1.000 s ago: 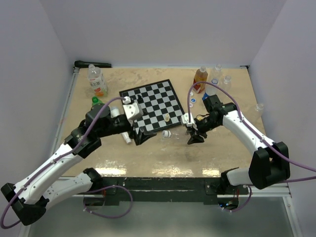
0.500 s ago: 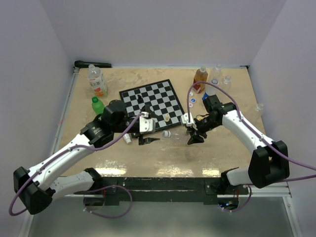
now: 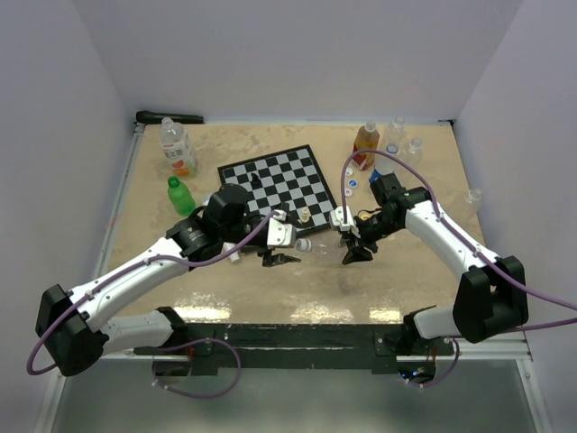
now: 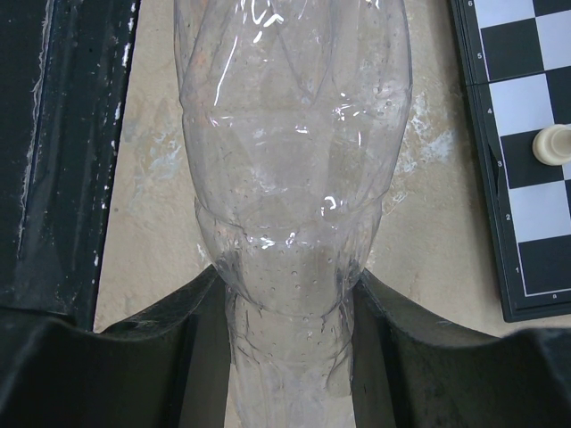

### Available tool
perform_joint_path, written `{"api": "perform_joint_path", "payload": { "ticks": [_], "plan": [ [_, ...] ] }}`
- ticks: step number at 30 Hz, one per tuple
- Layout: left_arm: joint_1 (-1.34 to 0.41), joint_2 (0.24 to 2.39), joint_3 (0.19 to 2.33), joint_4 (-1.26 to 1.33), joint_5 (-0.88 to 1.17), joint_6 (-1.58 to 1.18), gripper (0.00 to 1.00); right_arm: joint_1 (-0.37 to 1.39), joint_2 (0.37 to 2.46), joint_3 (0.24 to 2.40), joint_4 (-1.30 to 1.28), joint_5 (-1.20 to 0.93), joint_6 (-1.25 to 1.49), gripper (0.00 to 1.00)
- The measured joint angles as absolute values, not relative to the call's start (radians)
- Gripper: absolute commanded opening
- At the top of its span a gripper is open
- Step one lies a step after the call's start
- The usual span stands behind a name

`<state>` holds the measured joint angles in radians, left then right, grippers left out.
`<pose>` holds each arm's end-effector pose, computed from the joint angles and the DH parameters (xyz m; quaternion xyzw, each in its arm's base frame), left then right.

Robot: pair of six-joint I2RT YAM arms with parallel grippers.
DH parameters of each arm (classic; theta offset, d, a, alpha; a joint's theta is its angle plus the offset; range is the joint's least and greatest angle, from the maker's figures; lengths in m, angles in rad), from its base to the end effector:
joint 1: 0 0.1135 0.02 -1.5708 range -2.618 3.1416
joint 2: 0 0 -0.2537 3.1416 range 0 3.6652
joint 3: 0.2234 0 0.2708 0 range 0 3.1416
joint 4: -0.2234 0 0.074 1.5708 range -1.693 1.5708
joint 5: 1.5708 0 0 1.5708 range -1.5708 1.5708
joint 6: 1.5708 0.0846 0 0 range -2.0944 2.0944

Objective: Unscrew the bottle caps
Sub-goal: Unscrew the bottle cap from the plastic bottle.

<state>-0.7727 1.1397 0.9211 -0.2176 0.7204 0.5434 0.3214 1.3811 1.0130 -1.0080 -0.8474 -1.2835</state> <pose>0.1826 -0.2560 0.2872 0.6325 0.5086 -0.3528 0.4656 0.2317 0.1440 0.1961 -0.6801 0.6018 0.3218 0.2679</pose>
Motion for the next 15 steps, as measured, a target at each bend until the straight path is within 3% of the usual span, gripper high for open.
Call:
{"api": "perform_joint_path", "payload": {
  "ticks": [15],
  "plan": [
    [-0.8, 1.176, 0.904, -0.203, 0.657, 0.546, 0.56, 0.321, 1.381, 1.013, -1.01, -0.847, -1.283, 0.15]
  ]
}}
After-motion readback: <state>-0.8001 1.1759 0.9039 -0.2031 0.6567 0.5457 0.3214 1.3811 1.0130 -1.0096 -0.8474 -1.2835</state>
